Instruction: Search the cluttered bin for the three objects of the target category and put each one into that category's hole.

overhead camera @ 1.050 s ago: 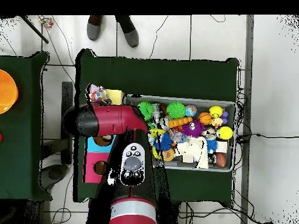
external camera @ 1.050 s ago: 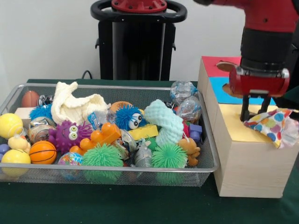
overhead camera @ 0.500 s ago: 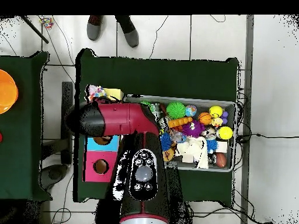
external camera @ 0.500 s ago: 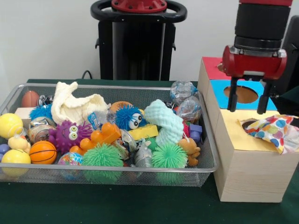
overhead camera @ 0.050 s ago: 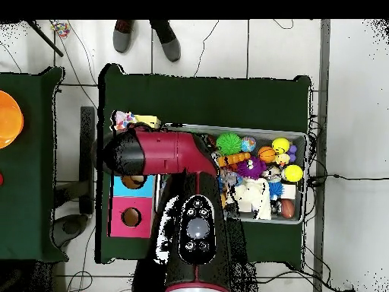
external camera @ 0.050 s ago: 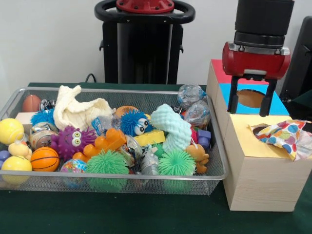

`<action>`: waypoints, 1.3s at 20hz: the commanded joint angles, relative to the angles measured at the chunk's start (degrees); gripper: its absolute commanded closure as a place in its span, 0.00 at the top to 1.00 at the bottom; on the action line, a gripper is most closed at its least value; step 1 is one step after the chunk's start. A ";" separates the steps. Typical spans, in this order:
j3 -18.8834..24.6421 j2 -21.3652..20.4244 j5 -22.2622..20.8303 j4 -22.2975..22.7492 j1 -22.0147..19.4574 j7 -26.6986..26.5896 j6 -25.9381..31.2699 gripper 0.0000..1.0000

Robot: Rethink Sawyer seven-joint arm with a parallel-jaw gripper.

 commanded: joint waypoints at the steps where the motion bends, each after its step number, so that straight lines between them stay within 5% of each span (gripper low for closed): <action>1: 2.54 -7.50 -1.59 -4.05 -1.08 -4.22 21.50 1.00; 6: 2.64 -11.40 -2.04 -12.21 -0.90 -4.26 33.78 1.00; 14: 4.36 -12.81 -2.09 -14.78 -2.25 -4.43 38.79 1.00; 15: 4.47 -12.73 -2.22 -14.96 -2.39 -4.50 39.15 0.00; 26: 4.54 -9.64 -3.67 -17.63 -3.19 -5.18 38.11 0.00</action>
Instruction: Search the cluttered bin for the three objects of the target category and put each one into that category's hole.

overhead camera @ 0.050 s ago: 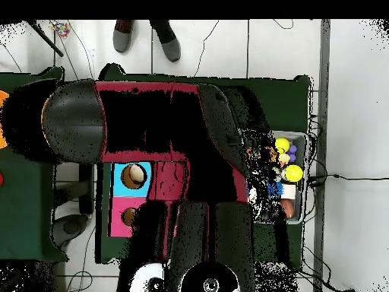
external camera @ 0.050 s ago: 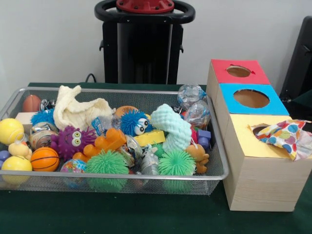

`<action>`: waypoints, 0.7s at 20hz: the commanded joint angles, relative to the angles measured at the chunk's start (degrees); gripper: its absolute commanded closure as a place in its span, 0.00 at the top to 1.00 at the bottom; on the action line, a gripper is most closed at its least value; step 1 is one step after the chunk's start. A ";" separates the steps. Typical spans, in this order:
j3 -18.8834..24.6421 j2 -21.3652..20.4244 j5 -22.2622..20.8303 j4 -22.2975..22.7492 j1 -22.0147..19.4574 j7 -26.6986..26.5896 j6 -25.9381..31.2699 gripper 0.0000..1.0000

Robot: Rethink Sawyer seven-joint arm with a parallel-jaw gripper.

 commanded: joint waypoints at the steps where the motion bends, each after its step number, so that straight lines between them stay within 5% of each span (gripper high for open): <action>1: 4.60 4.40 -3.23 -0.06 -2.36 -5.03 3.47 0.00; 14: 6.01 10.14 -4.85 5.01 -1.62 -4.78 -6.43 0.00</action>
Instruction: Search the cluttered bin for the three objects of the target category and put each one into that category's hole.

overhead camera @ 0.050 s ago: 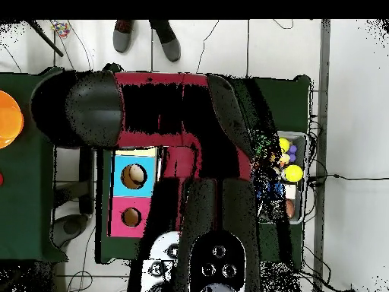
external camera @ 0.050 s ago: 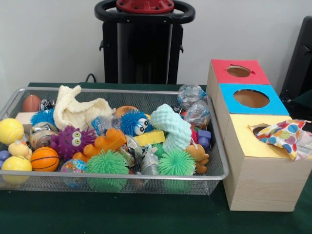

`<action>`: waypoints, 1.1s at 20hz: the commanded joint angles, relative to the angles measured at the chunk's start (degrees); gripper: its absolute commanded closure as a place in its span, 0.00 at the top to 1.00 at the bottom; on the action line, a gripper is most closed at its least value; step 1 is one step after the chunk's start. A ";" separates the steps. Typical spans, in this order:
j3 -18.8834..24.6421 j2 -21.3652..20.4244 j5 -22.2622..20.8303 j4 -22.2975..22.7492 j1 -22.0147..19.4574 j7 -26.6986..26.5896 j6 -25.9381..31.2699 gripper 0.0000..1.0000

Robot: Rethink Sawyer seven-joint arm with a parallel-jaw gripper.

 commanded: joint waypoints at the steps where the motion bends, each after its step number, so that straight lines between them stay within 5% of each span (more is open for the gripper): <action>1: 5.82 6.39 -3.63 6.29 -0.85 -4.72 -5.76 0.00; 11: 7.23 11.26 -4.96 6.16 -1.78 -4.54 -11.32 0.00; 22: 5.67 13.31 -7.21 0.90 -0.98 -2.89 -9.08 0.00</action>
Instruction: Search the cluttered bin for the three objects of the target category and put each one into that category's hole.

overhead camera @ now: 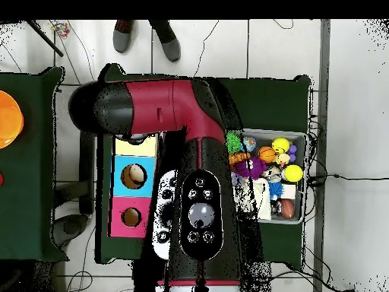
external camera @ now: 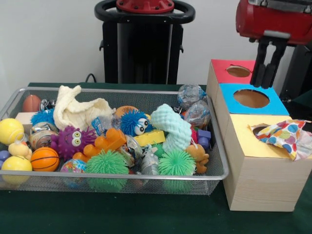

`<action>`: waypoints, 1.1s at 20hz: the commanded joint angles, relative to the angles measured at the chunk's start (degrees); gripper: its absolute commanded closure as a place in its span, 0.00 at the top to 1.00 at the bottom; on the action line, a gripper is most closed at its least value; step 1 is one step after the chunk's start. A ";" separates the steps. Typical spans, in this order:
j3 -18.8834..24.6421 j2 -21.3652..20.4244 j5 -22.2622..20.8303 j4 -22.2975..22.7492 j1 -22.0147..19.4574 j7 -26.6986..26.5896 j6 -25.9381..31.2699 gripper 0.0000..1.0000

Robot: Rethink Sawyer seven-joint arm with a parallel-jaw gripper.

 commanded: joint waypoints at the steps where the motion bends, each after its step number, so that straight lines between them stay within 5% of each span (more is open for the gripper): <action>1: 3.02 3.78 -3.26 -0.28 -0.76 -2.22 1.04 0.00; 5: 1.57 4.97 -4.62 -4.08 0.08 0.20 1.63 0.00; 13: 0.07 3.02 -4.76 -15.15 2.51 0.96 16.24 0.00; 22: 0.06 3.85 -4.07 -21.90 5.22 4.10 23.66 0.00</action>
